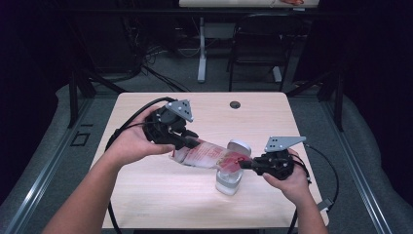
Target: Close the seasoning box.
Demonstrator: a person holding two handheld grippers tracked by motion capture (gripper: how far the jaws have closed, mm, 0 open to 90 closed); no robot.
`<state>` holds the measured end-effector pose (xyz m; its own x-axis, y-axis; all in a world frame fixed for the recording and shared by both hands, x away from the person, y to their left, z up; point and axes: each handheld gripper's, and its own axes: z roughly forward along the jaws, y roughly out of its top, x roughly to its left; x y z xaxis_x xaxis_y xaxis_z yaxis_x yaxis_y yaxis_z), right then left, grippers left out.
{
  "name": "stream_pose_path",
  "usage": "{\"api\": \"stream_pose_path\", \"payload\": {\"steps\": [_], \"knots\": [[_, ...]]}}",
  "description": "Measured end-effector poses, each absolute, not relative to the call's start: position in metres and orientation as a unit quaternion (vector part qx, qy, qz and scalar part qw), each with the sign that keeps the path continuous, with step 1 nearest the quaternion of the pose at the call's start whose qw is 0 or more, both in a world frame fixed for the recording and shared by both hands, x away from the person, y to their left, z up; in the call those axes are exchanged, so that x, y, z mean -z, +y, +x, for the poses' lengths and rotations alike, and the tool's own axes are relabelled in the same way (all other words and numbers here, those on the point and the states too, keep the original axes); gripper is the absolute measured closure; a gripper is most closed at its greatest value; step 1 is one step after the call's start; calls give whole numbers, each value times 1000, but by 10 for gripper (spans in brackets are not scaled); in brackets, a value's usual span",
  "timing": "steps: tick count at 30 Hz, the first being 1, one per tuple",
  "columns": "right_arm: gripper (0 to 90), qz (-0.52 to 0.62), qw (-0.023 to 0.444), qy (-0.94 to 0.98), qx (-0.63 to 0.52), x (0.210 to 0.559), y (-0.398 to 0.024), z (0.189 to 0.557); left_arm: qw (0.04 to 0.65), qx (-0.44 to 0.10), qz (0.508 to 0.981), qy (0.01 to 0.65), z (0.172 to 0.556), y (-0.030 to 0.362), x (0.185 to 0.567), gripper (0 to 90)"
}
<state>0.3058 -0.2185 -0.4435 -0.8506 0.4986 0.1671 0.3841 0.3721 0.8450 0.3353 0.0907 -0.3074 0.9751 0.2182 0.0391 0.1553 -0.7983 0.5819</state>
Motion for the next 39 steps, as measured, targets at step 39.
{"api": "stream_pose_path", "payload": {"steps": [39], "knots": [[884,275,57,824,-493,447,-221,309,319,-51,941,103,339,88,308,733]]}}
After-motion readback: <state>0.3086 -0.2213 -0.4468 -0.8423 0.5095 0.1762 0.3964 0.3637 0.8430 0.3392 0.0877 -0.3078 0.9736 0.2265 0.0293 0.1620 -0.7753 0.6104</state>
